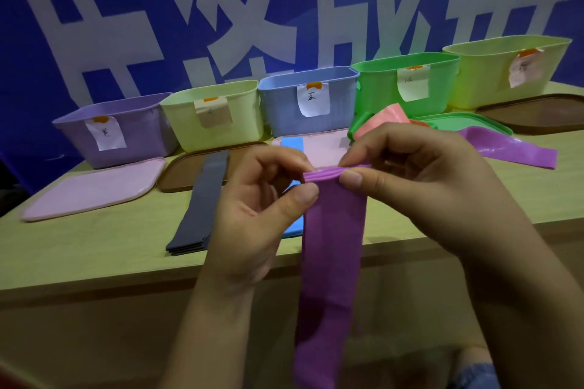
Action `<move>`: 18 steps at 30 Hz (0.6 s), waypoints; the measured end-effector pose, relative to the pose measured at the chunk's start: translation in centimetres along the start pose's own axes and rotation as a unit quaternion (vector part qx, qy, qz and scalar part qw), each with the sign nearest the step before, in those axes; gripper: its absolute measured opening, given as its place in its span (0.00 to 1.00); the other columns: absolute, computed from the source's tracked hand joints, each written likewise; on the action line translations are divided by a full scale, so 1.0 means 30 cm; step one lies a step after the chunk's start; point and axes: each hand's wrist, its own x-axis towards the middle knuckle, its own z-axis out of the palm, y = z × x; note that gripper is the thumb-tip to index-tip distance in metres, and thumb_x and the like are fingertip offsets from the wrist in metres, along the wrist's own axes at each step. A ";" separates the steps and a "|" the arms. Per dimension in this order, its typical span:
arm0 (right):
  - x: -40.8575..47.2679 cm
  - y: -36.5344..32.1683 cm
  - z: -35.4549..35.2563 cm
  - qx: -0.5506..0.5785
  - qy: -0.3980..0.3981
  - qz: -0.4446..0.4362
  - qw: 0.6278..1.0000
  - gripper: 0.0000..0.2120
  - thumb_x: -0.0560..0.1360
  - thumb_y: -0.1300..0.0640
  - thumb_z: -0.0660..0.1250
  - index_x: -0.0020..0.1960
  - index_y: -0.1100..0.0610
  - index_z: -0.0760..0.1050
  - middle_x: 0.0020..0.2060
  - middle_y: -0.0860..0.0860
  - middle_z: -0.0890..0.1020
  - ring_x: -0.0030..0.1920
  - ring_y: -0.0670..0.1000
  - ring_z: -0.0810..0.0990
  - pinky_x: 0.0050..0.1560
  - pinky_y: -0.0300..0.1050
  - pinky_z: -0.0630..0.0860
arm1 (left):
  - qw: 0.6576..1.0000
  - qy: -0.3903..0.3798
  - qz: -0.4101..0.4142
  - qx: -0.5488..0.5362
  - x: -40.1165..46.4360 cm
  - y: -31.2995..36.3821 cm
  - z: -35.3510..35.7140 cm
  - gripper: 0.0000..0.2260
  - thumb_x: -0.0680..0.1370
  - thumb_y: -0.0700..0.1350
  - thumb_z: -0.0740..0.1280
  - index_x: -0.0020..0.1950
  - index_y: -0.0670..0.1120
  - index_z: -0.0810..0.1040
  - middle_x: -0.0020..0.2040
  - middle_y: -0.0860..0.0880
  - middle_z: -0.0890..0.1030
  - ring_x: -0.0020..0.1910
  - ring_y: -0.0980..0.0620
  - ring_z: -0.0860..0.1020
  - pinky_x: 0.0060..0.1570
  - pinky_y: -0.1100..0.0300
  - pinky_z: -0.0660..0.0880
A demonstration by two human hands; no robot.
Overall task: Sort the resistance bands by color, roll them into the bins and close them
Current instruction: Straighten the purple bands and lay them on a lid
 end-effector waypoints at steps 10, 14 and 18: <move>0.042 0.028 0.063 -0.077 0.051 -0.073 0.993 0.07 0.68 0.59 0.71 0.40 0.47 0.77 0.35 0.43 0.78 0.39 0.42 0.76 0.43 0.30 0.70 | 0.956 -0.073 -0.262 -0.112 0.002 -0.015 0.055 0.11 0.70 0.51 0.71 0.49 0.47 0.83 0.44 0.45 0.84 0.44 0.47 0.83 0.44 0.53 0.79; 0.047 0.049 0.060 0.027 0.068 -0.030 0.997 0.06 0.68 0.59 0.72 0.39 0.49 0.79 0.30 0.43 0.79 0.32 0.40 0.76 0.33 0.31 0.69 | 0.948 -0.104 -0.274 -0.121 0.011 -0.010 0.072 0.09 0.77 0.47 0.65 0.40 0.43 0.78 0.31 0.44 0.77 0.30 0.47 0.77 0.35 0.56 0.76; 0.036 0.097 0.076 0.117 0.118 0.015 0.986 0.05 0.71 0.58 0.71 0.45 0.52 0.78 0.34 0.44 0.79 0.32 0.41 0.76 0.30 0.33 0.71 | 0.957 -0.036 -0.270 -0.100 0.025 -0.005 0.095 0.08 0.78 0.43 0.62 0.45 0.40 0.76 0.27 0.45 0.73 0.24 0.50 0.73 0.29 0.59 0.74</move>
